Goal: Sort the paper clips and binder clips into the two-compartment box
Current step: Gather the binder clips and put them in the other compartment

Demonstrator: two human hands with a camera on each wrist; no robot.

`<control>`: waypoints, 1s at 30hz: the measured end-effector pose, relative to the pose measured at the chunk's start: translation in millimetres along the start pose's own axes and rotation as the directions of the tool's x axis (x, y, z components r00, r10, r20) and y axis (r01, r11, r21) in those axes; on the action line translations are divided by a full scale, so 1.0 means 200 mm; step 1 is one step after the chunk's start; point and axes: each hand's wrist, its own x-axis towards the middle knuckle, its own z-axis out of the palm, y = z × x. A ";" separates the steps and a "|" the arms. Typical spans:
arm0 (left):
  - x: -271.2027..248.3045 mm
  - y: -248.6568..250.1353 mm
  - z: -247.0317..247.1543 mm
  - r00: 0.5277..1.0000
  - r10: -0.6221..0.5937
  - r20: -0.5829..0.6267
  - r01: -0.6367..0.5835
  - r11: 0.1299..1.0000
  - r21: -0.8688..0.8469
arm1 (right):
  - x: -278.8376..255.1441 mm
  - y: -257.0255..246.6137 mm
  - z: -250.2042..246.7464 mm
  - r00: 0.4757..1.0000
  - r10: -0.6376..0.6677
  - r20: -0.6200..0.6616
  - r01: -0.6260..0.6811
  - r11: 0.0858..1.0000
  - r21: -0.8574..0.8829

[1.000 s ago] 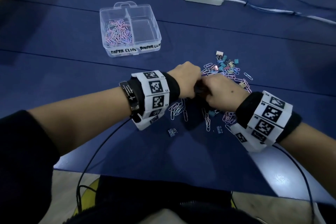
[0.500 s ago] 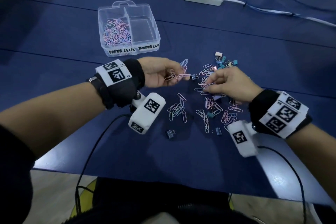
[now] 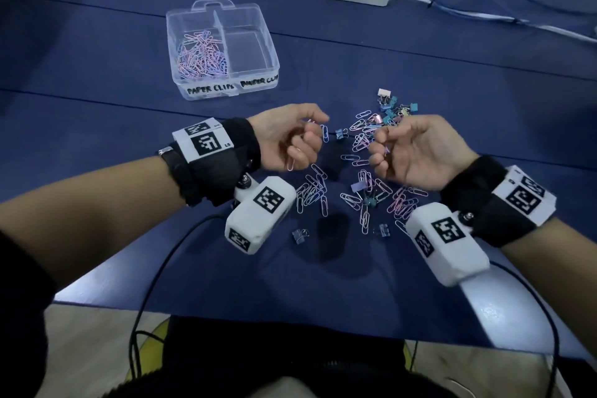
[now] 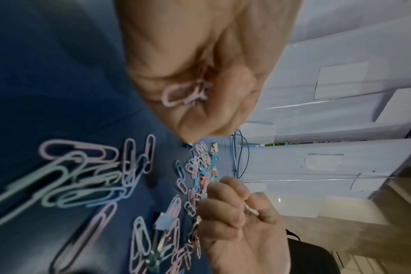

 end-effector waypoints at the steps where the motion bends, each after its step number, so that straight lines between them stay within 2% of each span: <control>1: -0.01 0.00 0.00 1.000 -0.004 0.007 0.003 0.999 0.038 | 0.00 0.00 0.01 1.000 -0.002 -0.003 0.002 1.000 0.008; 4: -0.04 0.01 0.04 0.998 0.012 -0.063 0.004 0.967 0.255 | -0.02 0.00 0.04 0.999 -0.038 -0.023 0.035 0.994 -0.107; 5: -0.05 0.01 0.05 0.992 0.044 -0.118 0.004 0.925 0.380 | -0.03 0.00 0.06 0.998 -0.061 -0.024 0.054 0.972 -0.227; 6: -0.06 0.00 0.06 0.981 0.094 -0.168 0.010 0.847 0.531 | -0.05 0.02 0.07 0.996 -0.088 -0.018 0.073 0.912 -0.403; 7: -0.07 -0.01 0.07 0.968 0.148 -0.201 0.030 0.733 0.680 | -0.06 0.04 0.08 0.994 -0.111 0.001 0.088 0.781 -0.618; 8: -0.07 -0.02 0.08 0.957 0.194 -0.217 0.059 0.602 0.797 | -0.08 0.06 0.10 0.991 -0.128 0.033 0.101 0.576 -0.811; 9: -0.08 -0.03 0.08 0.951 0.224 -0.215 0.080 0.493 0.866 | -0.09 0.09 0.12 0.987 -0.145 0.073 0.119 0.342 -0.932; 10: -0.08 -0.04 0.08 0.950 0.231 -0.209 0.091 0.435 0.896 | -0.10 0.12 0.13 0.979 -0.164 0.119 0.144 0.146 -0.979; 11: -0.07 -0.05 0.09 0.954 0.215 -0.208 0.098 0.433 0.896 | -0.10 0.14 0.15 0.971 -0.177 0.160 0.165 0.013 -0.986; 13: -0.07 -0.05 0.09 0.966 0.172 -0.194 0.088 0.487 0.869 | -0.09 0.16 0.17 0.963 -0.188 0.193 0.176 -0.101 -0.979; 17: -0.10 -0.04 0.07 0.989 0.101 -0.112 0.042 0.530 0.847 | -0.06 0.14 0.16 0.948 -0.300 0.106 0.045 -0.201 -0.979; 19: -0.12 -0.03 0.05 0.994 0.062 -0.088 0.038 0.565 0.824 | -0.06 0.13 0.17 0.929 -0.351 0.120 0.061 -0.177 -0.982; 21: -0.14 -0.02 0.03 0.991 0.061 -0.117 0.060 0.583 0.811 | -0.06 0.13 0.21 0.927 -0.338 0.164 0.130 -0.121 -0.984; 24: -0.16 -0.02 0.01 0.972 0.102 -0.210 0.111 0.588 0.801 | -0.02 0.17 0.27 0.943 -0.271 0.193 0.180 -0.071 -0.981; 27: -0.17 -0.02 0.00 0.936 0.207 -0.284 0.115 0.583 0.804 | 0.04 0.19 0.29 0.947 -0.265 0.184 0.159 -0.112 -0.981; 30: -0.19 -0.02 -0.02 0.911 0.291 -0.293 0.078 0.575 0.814 | 0.07 0.21 0.31 0.951 -0.262 0.164 0.134 -0.129 -0.983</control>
